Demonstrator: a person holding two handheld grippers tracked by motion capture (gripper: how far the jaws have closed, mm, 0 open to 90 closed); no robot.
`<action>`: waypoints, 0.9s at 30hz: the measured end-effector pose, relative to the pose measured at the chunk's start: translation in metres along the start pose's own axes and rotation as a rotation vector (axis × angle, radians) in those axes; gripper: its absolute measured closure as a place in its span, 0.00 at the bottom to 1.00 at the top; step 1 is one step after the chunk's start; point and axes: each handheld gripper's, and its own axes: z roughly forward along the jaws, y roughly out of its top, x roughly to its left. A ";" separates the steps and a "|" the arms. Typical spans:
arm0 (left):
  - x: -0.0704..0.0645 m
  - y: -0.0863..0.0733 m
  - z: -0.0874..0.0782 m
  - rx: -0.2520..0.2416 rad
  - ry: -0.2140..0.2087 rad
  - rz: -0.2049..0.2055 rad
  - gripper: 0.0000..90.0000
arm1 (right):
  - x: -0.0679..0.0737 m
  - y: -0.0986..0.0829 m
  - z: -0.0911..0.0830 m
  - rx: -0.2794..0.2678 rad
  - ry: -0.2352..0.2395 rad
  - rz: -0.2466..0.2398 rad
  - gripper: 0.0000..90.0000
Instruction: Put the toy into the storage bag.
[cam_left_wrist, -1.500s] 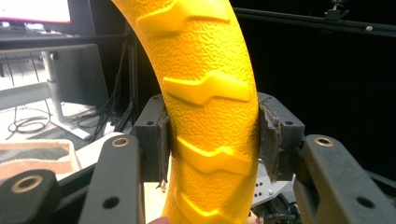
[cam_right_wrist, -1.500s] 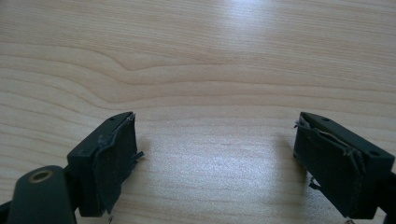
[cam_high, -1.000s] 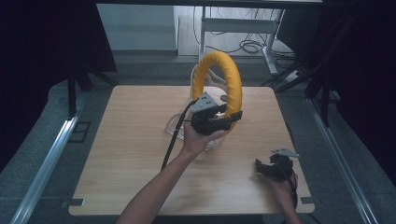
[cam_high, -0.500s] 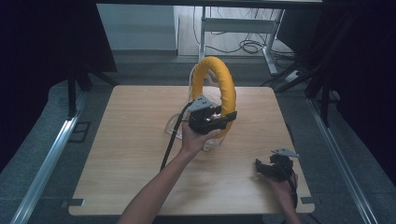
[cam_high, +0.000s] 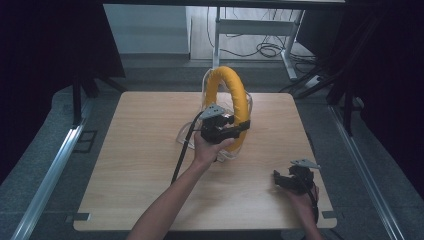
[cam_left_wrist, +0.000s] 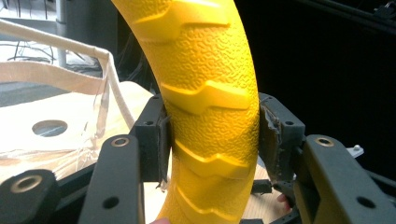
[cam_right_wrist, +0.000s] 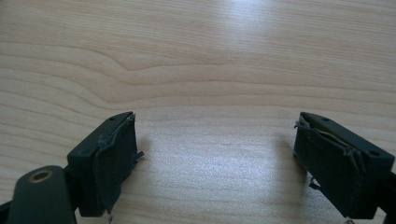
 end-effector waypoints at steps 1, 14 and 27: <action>0.001 -0.001 0.000 0.001 0.000 -0.002 0.57 | 0.000 0.000 0.000 0.000 0.000 0.000 0.15; 0.015 0.000 -0.007 -0.012 0.049 -0.062 0.55 | 0.000 0.000 0.000 -0.001 0.000 0.000 0.15; 0.002 0.011 -0.027 -0.025 0.126 0.078 0.40 | 0.000 0.000 0.000 0.001 0.001 0.004 0.15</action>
